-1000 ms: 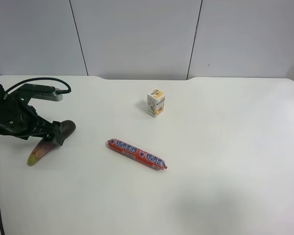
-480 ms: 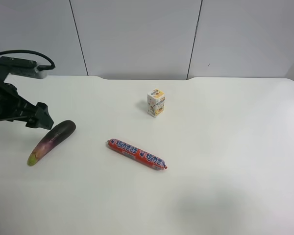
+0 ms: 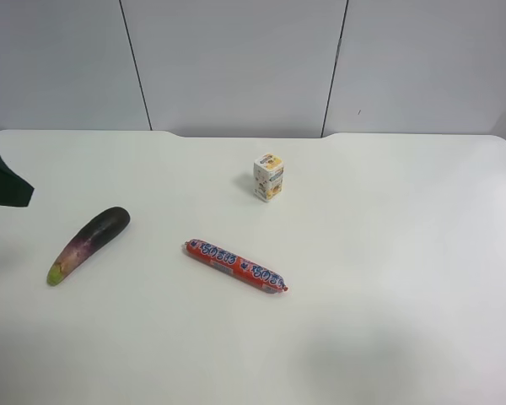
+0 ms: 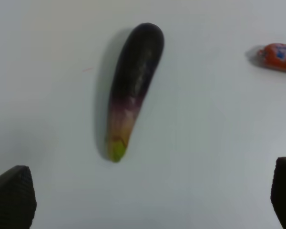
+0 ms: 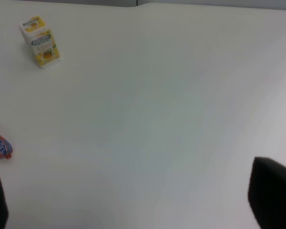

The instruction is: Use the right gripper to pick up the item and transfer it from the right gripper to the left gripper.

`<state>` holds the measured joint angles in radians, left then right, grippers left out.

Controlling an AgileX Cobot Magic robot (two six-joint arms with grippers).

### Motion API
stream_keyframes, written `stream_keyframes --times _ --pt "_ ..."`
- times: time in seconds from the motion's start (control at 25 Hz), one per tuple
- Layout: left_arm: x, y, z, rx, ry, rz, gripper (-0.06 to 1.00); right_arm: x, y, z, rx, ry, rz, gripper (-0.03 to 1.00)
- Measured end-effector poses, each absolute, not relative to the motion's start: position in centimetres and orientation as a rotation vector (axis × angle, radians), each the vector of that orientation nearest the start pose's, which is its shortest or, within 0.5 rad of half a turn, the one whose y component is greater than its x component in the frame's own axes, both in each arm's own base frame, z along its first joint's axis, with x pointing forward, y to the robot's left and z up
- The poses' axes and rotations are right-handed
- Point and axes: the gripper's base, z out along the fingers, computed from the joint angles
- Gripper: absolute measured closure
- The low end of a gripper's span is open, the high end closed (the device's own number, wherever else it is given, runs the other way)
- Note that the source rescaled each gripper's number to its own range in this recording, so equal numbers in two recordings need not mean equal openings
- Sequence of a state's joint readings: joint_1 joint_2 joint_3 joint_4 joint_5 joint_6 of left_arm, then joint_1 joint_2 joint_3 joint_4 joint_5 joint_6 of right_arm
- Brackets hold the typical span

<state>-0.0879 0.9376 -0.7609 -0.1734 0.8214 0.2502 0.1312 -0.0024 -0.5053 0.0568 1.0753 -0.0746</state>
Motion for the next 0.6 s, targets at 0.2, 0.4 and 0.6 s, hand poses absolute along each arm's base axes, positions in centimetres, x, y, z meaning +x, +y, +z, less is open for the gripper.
stream_keyframes --times 0.2,0.4,0.6 --pt "12.6 -2.4 32.4 0.338 2.372 -0.142 -0.06 -0.7 0.4 27.8 -0.214 2.04 0.103 -0.03" --pt "9.0 -2.1 33.3 0.348 2.326 -0.145 -0.06 -0.7 0.4 27.8 -0.214 2.04 0.103 -0.03" --pt "6.5 -2.0 33.4 0.338 2.332 -0.159 -0.06 -0.7 0.4 27.8 -0.214 2.04 0.103 -0.03"
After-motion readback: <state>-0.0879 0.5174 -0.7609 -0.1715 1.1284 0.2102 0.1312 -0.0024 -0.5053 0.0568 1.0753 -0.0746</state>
